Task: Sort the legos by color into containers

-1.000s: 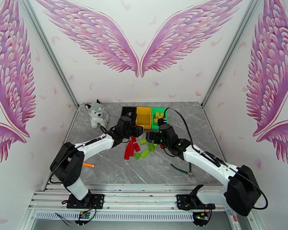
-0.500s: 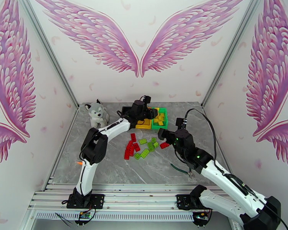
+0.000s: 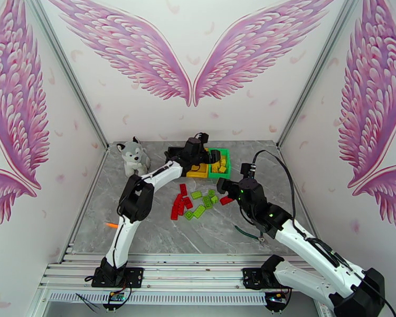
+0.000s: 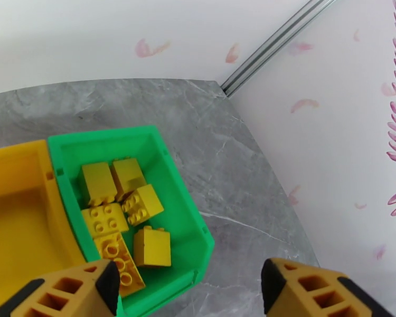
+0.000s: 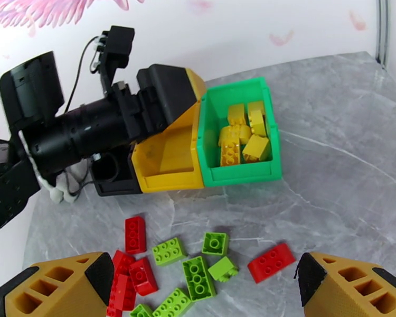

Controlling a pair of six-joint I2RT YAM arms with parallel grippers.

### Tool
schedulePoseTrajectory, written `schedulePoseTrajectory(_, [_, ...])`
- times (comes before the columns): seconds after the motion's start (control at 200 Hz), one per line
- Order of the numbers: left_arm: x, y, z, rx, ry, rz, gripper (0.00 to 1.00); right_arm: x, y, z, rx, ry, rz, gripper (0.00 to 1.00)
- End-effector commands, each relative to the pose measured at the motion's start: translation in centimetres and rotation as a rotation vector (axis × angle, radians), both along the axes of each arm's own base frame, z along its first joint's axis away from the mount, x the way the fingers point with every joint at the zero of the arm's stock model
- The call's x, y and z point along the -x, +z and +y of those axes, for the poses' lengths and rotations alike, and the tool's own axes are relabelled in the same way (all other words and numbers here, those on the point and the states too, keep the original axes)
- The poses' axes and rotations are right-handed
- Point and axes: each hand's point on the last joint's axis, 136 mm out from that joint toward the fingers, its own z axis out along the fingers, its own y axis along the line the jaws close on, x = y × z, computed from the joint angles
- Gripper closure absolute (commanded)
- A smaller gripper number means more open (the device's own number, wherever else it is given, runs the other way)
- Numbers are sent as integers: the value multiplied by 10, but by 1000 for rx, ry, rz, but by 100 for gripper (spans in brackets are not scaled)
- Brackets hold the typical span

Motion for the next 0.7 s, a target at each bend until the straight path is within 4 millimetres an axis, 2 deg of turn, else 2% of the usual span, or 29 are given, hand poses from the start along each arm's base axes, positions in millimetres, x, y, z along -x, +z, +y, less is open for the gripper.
schedulePoseTrajectory(0.0, [30,77,19,29,53,-118,23,-1,-10,4,-13,13,23,2])
schedulePoseTrajectory(0.07, [48,88,31,27,83,-119,23,-3,-14,10,-20,35,37,4])
schedulePoseTrajectory(0.44, [129,96,101,-101,241,-95,16,-16,-48,44,-22,133,158,10])
schedulePoseTrajectory(0.465, [136,84,108,-131,246,-85,15,-17,-52,46,-20,139,171,10])
schedulePoseTrajectory(0.695, [166,52,179,-268,380,-114,10,-23,-74,61,10,167,244,13])
